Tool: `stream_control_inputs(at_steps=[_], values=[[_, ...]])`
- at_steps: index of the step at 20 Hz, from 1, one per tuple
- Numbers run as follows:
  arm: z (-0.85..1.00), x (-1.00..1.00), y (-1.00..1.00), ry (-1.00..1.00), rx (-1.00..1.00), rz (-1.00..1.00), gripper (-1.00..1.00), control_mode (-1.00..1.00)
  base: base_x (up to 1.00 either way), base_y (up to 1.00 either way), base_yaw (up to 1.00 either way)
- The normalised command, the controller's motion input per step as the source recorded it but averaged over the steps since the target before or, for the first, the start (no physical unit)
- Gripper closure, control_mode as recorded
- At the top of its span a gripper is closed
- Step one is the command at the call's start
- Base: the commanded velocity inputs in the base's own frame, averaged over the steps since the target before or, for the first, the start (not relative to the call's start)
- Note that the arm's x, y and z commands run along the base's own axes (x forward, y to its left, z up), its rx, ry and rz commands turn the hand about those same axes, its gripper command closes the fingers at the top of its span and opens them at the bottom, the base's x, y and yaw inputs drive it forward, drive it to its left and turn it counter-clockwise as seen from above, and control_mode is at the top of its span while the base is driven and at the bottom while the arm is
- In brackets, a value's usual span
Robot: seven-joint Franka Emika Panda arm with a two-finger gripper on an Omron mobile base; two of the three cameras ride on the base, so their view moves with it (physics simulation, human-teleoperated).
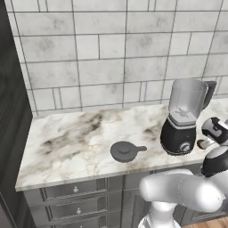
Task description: Open the blender lid, put the kiwi in the blender, close the lid, and start the blender.
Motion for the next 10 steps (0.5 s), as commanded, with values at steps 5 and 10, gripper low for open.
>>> stream_control_inputs(at_steps=[5, 10], values=[[-0.16, 0.14, 0.0, 0.01, 0.0, 0.01, -1.0, -1.0, 0.0, 0.0, 0.0], [-0.16, 0.19, 0.0, 0.04, 0.0, 0.01, -1.0, -1.0, 0.0, 0.0, 0.0]])
